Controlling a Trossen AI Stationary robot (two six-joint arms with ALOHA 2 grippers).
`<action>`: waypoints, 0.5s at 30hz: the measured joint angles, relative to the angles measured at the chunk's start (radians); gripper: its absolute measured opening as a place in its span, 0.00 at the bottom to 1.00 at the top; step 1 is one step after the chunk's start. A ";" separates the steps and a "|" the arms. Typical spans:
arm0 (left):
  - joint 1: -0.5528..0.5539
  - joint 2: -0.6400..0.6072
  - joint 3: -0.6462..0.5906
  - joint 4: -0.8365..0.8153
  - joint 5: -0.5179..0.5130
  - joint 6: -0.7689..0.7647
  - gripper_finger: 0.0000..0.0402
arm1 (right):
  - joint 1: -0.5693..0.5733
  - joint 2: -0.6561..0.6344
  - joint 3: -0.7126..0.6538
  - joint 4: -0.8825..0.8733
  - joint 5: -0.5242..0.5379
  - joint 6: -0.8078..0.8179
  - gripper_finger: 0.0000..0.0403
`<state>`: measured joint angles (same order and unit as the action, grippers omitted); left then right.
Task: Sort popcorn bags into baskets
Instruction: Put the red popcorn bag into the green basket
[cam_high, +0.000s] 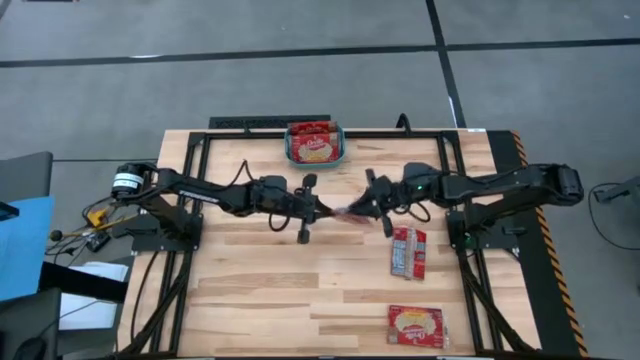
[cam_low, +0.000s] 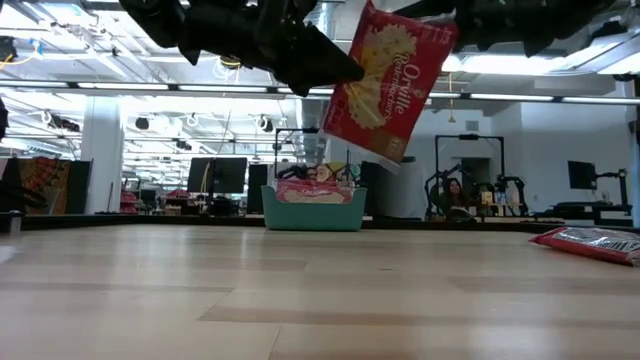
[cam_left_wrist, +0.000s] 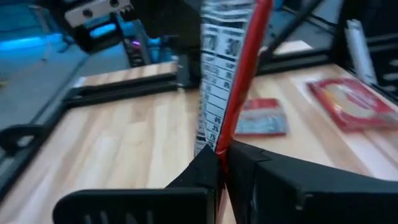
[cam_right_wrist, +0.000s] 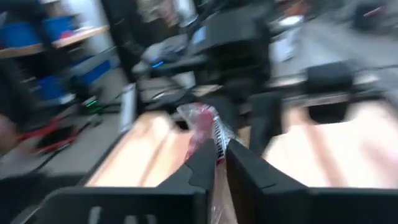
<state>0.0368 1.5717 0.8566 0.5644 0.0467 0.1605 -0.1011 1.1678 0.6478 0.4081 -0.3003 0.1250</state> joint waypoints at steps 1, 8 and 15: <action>0.001 -0.003 -0.001 0.009 -0.019 -0.001 0.00 | -0.001 -0.016 -0.003 0.001 0.036 -0.006 0.18; 0.039 -0.004 -0.047 0.063 -0.062 -0.062 0.00 | -0.019 -0.161 -0.104 -0.004 0.288 -0.018 0.38; 0.077 -0.004 -0.180 0.334 -0.052 -0.157 0.00 | 0.006 -0.194 -0.287 0.196 0.429 0.116 0.54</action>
<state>0.1135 1.5681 0.6768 0.8985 -0.0057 0.0036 -0.0950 0.9734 0.3605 0.6037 0.1290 0.2415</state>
